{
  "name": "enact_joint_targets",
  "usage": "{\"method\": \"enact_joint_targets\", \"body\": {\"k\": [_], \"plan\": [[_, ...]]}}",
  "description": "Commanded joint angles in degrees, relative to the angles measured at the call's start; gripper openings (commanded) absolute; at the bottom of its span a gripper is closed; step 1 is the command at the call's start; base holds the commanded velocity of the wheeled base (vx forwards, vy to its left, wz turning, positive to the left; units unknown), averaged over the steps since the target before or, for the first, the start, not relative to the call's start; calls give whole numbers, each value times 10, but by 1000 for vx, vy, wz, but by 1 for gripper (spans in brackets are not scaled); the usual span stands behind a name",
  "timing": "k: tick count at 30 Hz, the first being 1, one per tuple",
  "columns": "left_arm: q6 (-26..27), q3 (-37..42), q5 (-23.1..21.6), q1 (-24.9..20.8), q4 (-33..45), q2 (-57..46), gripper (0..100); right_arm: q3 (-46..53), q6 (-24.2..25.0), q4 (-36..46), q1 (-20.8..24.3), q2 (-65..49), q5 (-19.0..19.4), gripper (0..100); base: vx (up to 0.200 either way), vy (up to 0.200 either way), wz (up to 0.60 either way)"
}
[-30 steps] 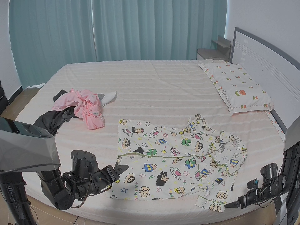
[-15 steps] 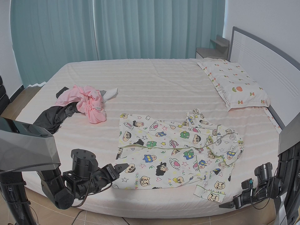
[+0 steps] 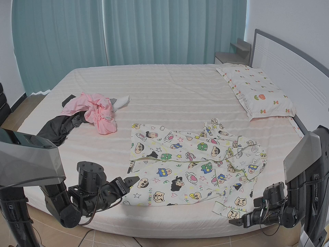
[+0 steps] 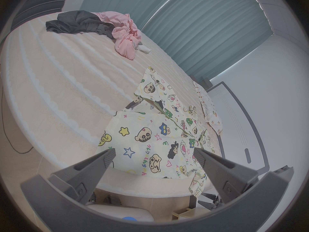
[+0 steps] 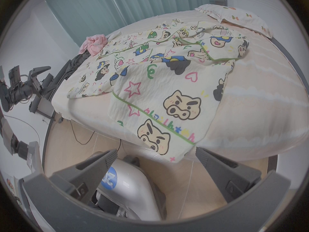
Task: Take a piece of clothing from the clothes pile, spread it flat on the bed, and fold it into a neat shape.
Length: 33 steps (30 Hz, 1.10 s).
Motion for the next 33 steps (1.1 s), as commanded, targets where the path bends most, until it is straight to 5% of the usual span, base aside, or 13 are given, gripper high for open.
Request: {"method": "enact_joint_targets", "body": {"k": [1, 20, 21, 33], "plan": [[0, -5, 1, 6, 0, 2, 100, 10, 21, -30, 26, 30, -17, 100, 0, 0, 0], [0, -10, 2, 27, 0, -5, 100, 10, 38, -60, 27, 49, -54, 100, 0, 0, 0], [0, -11, 2, 27, 0, -5, 100, 10, 38, -60, 27, 50, -54, 0, 0, 0, 0], [0, -11, 2, 27, 0, -5, 100, 10, 38, -65, 23, 54, -55, 0, 0, 0, 0]]}}
